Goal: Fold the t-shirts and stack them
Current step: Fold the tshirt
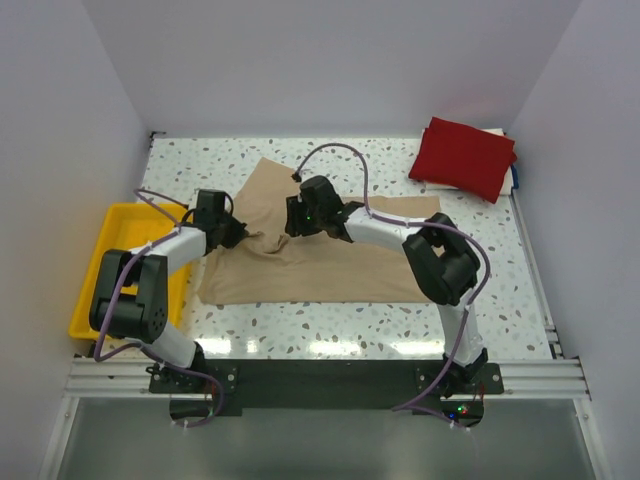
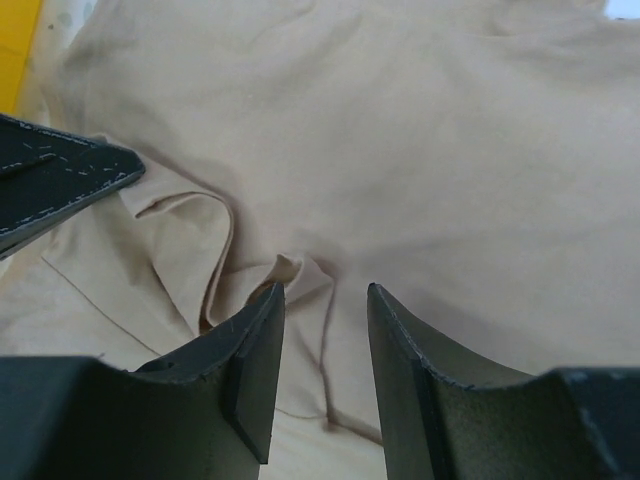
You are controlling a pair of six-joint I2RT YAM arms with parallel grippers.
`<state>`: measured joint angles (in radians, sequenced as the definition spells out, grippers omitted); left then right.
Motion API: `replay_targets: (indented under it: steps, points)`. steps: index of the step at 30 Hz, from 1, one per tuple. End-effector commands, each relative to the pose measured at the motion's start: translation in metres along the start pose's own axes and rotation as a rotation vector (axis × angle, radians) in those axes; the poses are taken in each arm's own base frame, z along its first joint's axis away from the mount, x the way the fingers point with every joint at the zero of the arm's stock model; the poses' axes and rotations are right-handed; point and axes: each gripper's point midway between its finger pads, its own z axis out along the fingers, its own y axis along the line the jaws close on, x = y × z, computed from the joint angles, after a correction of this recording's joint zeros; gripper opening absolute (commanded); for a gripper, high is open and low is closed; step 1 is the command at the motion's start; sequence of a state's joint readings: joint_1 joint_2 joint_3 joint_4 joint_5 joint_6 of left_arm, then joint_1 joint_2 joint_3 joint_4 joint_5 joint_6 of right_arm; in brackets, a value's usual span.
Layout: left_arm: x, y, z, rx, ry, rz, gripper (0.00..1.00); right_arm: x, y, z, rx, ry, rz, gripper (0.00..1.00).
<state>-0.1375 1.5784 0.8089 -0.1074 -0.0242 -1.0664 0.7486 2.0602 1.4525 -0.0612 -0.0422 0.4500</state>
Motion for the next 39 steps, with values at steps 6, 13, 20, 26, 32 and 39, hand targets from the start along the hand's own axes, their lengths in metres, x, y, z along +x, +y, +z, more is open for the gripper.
replay_targets:
  steps: [6,13,20,26,32,39]
  points:
    - [-0.008,-0.012,-0.004,0.064,-0.026,-0.013,0.00,-0.018,0.040,0.015,-0.061,-0.045,-0.080,0.42]
    - [-0.011,-0.014,-0.009,0.075,-0.035,-0.011,0.00,-0.010,0.026,0.026,0.010,-0.030,-0.080,0.38]
    - [-0.011,-0.013,-0.011,0.072,-0.036,-0.014,0.00,-0.009,0.020,0.023,0.038,-0.046,-0.075,0.38]
    - [-0.012,-0.012,-0.012,0.069,-0.038,-0.011,0.00,-0.004,0.018,0.025,0.041,-0.036,-0.065,0.36]
    - [-0.011,-0.012,-0.012,0.067,-0.037,-0.011,0.00,0.003,0.015,0.029,0.046,-0.019,-0.056,0.33]
    - [-0.012,-0.011,-0.012,0.065,-0.039,-0.011,0.00,0.007,0.012,0.026,0.060,-0.011,-0.046,0.31]
